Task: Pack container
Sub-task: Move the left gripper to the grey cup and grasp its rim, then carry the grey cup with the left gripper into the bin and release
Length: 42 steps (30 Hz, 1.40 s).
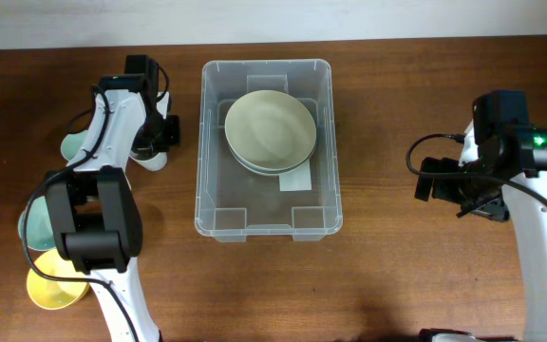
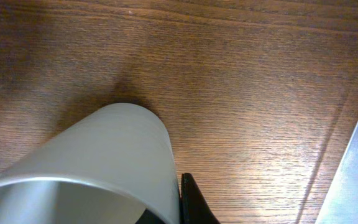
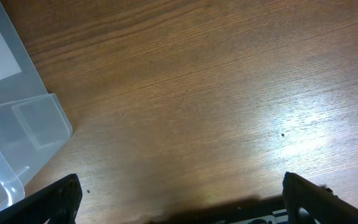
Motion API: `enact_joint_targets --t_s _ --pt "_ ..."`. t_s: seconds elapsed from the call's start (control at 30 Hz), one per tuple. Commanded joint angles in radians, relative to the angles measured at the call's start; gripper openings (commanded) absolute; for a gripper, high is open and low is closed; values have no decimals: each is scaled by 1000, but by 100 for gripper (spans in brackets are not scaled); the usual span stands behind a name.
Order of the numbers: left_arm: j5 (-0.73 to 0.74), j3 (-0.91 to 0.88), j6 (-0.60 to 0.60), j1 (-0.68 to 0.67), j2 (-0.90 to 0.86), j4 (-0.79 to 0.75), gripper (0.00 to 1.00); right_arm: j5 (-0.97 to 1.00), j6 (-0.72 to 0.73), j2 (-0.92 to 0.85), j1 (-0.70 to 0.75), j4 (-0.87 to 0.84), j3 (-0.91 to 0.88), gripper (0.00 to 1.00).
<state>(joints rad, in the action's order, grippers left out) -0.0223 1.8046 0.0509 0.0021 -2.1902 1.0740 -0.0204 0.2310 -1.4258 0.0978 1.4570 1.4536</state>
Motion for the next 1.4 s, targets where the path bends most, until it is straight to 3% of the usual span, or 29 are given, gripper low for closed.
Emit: enact_joint_targets --t_s 0.0,0.23,0.5,0.83,1.07,1.27,1.37 --pt "-27 16 0 2 -5 4 1 6 -7 10 7 0 -6 99" --pt "-23 135 0 -9 21 101 0 63 -7 11 34 -35 5 99" --pt "-18 417 0 -80 127 276 0 6 -7 11 204 -34 19 99" --pt "80 488 0 -362 182 453 0 -3 -7 11 249 -33 18 99" --pt "82 488 -18 -574 176 474 0 -4 -7 11 249 -32 18 99" --pt "49 487 163 -655 174 475 1 -14 -7 11 249 -29 18 99" --pt "58 487 310 -670 164 481 1 -14 -8 11 249 -26 18 99"
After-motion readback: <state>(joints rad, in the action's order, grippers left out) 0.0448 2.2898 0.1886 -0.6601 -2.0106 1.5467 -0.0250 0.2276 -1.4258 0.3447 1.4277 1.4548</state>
